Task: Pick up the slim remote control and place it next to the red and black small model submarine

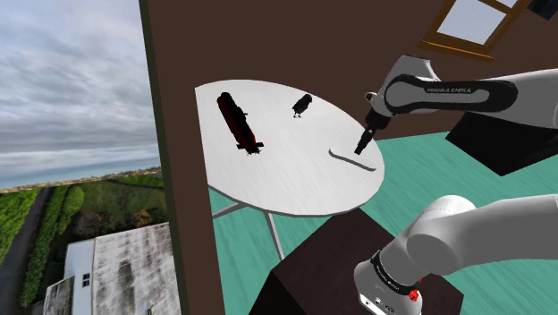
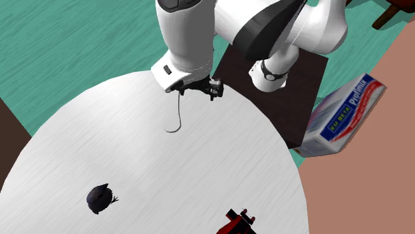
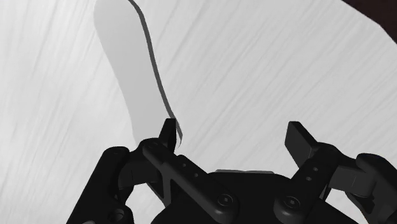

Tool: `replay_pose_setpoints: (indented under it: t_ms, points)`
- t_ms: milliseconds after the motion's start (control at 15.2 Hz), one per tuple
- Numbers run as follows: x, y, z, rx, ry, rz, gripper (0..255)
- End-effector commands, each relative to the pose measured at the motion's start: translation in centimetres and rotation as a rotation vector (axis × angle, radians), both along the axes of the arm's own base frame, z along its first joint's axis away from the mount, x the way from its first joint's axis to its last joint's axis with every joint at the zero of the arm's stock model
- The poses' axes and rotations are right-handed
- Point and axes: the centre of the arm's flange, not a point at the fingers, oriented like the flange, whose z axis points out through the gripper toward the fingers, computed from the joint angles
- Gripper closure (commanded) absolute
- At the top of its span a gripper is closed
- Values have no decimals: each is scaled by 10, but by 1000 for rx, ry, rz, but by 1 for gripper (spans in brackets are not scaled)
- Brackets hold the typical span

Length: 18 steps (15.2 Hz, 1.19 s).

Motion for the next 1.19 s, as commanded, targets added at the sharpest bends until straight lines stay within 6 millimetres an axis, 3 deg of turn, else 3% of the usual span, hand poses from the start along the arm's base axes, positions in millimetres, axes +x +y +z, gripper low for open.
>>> replay_pose_setpoints:
  t_ms: [0,528,1122]
  points:
    - [5,-23,-16,1,0,40,0]
    - [32,-104,-81,16,3,188,0]
    - [32,-104,-121,16,3,188,0]
